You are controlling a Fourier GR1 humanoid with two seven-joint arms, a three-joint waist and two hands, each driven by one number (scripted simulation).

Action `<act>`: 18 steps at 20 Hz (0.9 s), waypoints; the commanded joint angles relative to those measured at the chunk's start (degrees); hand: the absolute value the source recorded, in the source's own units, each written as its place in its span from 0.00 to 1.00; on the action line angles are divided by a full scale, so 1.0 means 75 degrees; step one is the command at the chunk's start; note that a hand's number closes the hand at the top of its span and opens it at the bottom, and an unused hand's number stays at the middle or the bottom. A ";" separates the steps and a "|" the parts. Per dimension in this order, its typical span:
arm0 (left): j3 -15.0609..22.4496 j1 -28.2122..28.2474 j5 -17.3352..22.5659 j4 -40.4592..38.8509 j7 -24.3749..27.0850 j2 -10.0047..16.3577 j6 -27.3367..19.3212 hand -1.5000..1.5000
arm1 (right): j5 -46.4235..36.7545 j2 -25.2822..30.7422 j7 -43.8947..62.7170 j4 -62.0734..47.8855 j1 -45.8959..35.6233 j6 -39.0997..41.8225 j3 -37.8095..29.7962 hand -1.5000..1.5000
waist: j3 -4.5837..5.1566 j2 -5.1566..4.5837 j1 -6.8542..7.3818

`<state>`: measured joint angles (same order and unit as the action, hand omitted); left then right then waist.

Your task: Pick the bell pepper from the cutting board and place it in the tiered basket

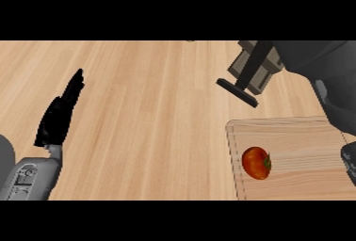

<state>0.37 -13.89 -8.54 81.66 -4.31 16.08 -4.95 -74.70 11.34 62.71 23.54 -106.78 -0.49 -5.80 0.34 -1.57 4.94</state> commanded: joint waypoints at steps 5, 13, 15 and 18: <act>-0.0120 0.0035 -0.0065 -0.0130 0.0114 -0.0008 -0.0130 0.50 | -0.0871 0.0749 0.0330 -0.1531 -0.0294 0.0955 0.0442 1.00 | -0.0002 -0.0006 -0.0128; -0.0249 0.0765 0.0169 0.0409 0.0270 0.0214 0.0208 0.50 | -0.0702 0.1249 -0.0396 -0.1854 -0.0341 0.1077 0.0150 1.00 | -0.0029 0.0113 -0.0128; -0.0214 -0.0062 -0.0047 0.0094 -0.0354 0.0054 -0.0054 0.50 | -0.0555 0.1066 -0.0468 -0.1844 -0.0249 0.1014 0.0011 1.00 | -0.0033 0.0087 -0.0292; -0.0320 0.0078 0.0019 0.0014 -0.0042 0.0105 0.0022 0.50 | -0.0303 0.1120 -0.0696 -0.1793 0.0066 0.0789 -0.0242 1.00 | -0.0033 0.0088 -0.0317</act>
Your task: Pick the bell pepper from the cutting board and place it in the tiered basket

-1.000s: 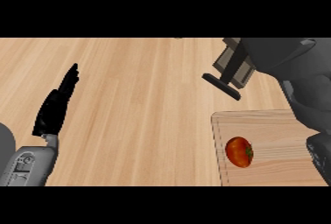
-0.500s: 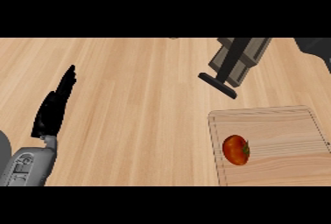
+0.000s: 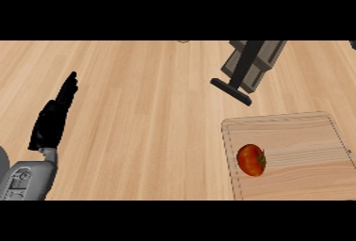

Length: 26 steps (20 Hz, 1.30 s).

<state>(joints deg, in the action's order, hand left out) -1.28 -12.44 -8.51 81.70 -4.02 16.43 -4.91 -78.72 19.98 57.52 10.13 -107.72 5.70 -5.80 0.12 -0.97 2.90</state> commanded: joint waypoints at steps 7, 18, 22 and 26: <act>0.0035 0.0180 -0.0058 0.0511 -0.0455 -0.0019 0.0037 0.50 | 0.0919 -0.0221 0.0200 0.0184 0.0514 -0.0226 -0.0932 1.00 | -0.0010 0.0036 -0.0051; -0.0153 0.0388 -0.0043 0.0158 0.0153 -0.0073 0.0010 0.50 | 0.1323 -0.0337 0.0516 0.1210 0.1471 -0.2469 -0.1499 0.00 | -0.0009 0.0052 -0.0143; -0.0050 0.0394 -0.0247 0.0234 0.0000 -0.0200 -0.0182 0.50 | 0.1126 -0.0031 0.0279 0.1783 0.1365 -0.2656 -0.1328 0.00 | -0.0014 0.0123 -0.0285; -0.0127 0.0454 -0.0143 0.0077 0.0142 -0.0191 -0.0058 0.50 | 0.0702 0.0014 0.0935 0.1920 0.0953 -0.2850 -0.1110 0.00 | -0.0004 0.0096 -0.0217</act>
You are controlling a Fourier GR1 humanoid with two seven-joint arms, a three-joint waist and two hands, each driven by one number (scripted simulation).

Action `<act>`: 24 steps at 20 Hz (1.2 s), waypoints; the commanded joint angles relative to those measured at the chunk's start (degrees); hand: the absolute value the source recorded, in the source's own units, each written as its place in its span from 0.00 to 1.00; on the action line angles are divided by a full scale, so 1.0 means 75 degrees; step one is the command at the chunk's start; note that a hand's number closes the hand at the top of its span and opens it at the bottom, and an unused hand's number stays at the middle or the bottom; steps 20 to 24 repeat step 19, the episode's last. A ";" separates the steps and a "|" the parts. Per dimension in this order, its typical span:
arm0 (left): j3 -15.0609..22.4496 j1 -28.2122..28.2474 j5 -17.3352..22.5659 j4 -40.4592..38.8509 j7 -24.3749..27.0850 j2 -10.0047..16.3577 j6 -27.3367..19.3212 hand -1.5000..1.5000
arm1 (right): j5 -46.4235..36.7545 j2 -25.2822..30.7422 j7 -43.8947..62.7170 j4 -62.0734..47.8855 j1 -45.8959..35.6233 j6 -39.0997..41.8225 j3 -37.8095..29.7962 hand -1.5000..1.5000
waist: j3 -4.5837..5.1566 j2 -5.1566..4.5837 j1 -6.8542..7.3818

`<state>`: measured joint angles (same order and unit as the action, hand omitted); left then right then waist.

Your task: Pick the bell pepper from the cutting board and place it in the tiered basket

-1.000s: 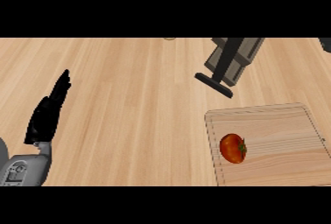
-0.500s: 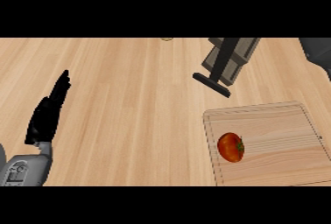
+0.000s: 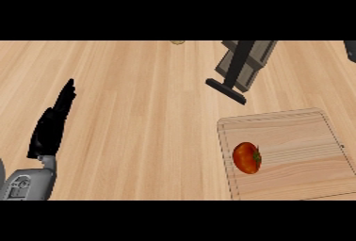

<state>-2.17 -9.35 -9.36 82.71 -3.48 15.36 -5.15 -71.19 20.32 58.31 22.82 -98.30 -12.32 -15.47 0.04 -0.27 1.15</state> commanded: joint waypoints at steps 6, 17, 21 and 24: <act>-0.0209 0.0297 0.0056 0.0047 0.0099 0.0057 -0.0006 0.50 | -0.0135 0.0385 0.1692 0.1092 -0.0379 0.0295 -0.0197 0.00 | -0.0004 0.0145 -0.0222; -0.0557 0.0486 0.0079 -0.0152 0.0119 0.0185 -0.0134 0.50 | 0.0573 0.0152 0.1728 0.4140 0.0599 0.1625 -0.0639 0.00 | -0.0021 0.0375 -0.0885; -0.0501 0.0585 0.0098 0.0005 -0.0018 0.0186 -0.0064 0.50 | 0.0593 -0.0043 0.1929 0.4767 0.0691 0.1845 -0.0601 0.00 | -0.0024 0.0424 -0.0898; -0.0501 0.0585 0.0098 0.0005 -0.0018 0.0186 -0.0064 0.50 | 0.0593 -0.0043 0.1929 0.4767 0.0691 0.1845 -0.0601 0.00 | -0.0024 0.0424 -0.0898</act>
